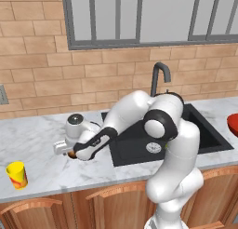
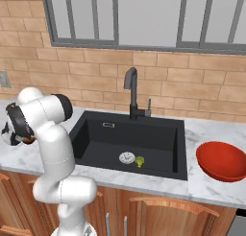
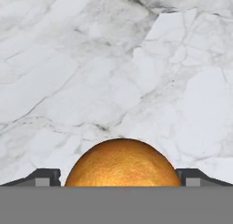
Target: Remove the orange and broccoli from the sink. Then move the bowl and cup from the counter to the sink for washing.
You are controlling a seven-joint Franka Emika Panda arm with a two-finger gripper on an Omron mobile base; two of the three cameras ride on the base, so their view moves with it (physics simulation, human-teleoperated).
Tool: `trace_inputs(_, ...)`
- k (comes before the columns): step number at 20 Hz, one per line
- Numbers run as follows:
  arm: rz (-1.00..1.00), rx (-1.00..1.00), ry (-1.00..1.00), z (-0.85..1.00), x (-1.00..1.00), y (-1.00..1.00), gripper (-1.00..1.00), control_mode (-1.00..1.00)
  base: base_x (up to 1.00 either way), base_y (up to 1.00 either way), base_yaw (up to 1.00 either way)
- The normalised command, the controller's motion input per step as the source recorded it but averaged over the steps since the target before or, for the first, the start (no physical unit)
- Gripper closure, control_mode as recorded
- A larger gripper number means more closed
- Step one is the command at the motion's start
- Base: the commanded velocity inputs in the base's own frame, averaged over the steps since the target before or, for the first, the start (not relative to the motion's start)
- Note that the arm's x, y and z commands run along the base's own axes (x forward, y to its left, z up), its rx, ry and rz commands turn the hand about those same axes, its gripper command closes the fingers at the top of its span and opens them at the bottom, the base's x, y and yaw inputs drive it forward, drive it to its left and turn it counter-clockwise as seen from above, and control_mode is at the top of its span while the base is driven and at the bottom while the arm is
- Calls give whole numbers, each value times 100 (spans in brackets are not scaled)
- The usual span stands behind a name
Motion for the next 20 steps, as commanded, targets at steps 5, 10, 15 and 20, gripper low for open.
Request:
trace_inputs(5,-1,0,1,28,-6,-9,-100,-100,0,0,0)
trace_inputs(10,-1,0,0,36,-8,-16,-100,-100,0,0,0)
trace_inputs(15,-3,0,-1,36,-1,-22,-100,-100,0,0,0)
trace_inputs(20,-9,0,-7,34,-13,-39,-100,-100,0,0,0)
